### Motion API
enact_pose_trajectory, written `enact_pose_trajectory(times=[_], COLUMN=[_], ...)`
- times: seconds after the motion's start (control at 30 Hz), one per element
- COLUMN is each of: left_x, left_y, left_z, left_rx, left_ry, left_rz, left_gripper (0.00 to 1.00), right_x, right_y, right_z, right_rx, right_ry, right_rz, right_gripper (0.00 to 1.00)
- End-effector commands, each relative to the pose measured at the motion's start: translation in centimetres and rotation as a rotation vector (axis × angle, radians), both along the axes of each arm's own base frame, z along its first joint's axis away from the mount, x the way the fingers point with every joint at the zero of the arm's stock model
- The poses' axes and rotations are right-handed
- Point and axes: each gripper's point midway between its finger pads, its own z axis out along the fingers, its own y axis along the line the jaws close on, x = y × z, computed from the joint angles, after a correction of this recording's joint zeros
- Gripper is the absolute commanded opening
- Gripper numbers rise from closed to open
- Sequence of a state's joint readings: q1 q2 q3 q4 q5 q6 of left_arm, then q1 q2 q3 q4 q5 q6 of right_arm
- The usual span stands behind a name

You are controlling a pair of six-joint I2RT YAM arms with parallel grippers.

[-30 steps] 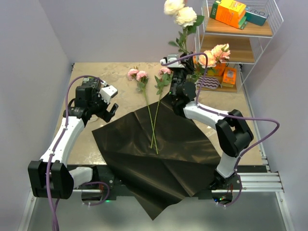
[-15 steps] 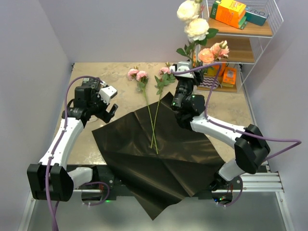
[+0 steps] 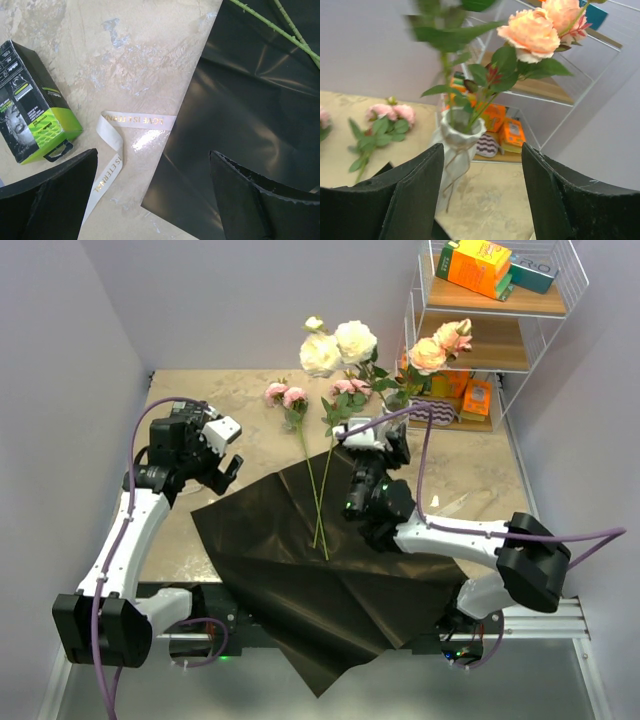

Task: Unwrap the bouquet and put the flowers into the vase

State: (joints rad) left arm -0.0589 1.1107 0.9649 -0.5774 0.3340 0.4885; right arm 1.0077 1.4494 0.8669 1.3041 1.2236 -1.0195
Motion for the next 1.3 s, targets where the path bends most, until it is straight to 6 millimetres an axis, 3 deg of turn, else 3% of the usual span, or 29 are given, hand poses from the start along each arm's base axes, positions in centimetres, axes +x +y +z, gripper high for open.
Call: enact_pose_trajectory(times=[0.0, 0.13, 0.4, 0.6, 0.7, 0.9, 0.97, 1.1, 1.13, 1.17, 1.2, 1.27], left_x=[0.2, 0.1, 0.5, 0.5, 0.5, 1.2, 1.8, 2.5, 2.6, 2.7, 2.8, 3.0], left_y=[-0.2, -0.2, -0.1, -0.1, 0.1, 1.1, 1.6, 2.0, 2.0, 2.1, 2.2, 2.4], left_z=[2.6, 2.7, 2.4, 2.4, 2.4, 2.3, 2.7, 2.7, 2.8, 2.8, 2.9, 3.0], left_rx=[-0.031, -0.035, -0.051, -0.046, -0.038, -0.019, -0.013, -0.017, -0.019, -0.019, -0.019, -0.014], left_ry=[-0.052, -0.054, -0.036, -0.031, -0.036, -0.061, -0.079, -0.075, -0.079, -0.08, -0.083, -0.091], left_rz=[0.003, 0.01, 0.039, 0.041, 0.044, 0.107, 0.145, 0.173, 0.174, 0.178, 0.182, 0.189], left_gripper=[0.97, 0.97, 0.99, 0.99, 0.99, 0.99, 0.99, 0.99, 0.99, 0.99, 0.99, 0.99], right_x=[-4.8, -7.2, -11.0, -11.6, -11.4, -10.6, -10.1, -9.3, -9.2, -8.7, -7.6, -5.7], right_y=[-0.1, 2.0, 6.7, 10.1, 11.6, 14.9, 16.2, 19.6, 20.6, 25.8, 25.6, 23.3], right_z=[2.1, 0.8, -5.2, -8.8, -9.8, -8.7, -6.9, -3.8, -3.0, -2.1, -3.0, -2.0], right_rx=[0.353, 0.375, 0.313, 0.166, 0.122, 0.123, 0.145, 0.199, -0.031, 0.263, 0.274, 0.275], right_ry=[-0.094, 0.03, 0.257, 0.3, 0.306, 0.244, 0.2, 0.103, 0.152, 0.142, 0.263, 0.261], right_rz=[0.056, 0.079, 0.104, 0.11, 0.108, 0.154, 0.179, 0.265, 0.311, 0.621, 0.662, 0.634], right_gripper=[0.66, 0.66, 0.62, 0.61, 0.66, 0.71, 0.74, 0.9, 0.93, 0.99, 0.99, 0.99])
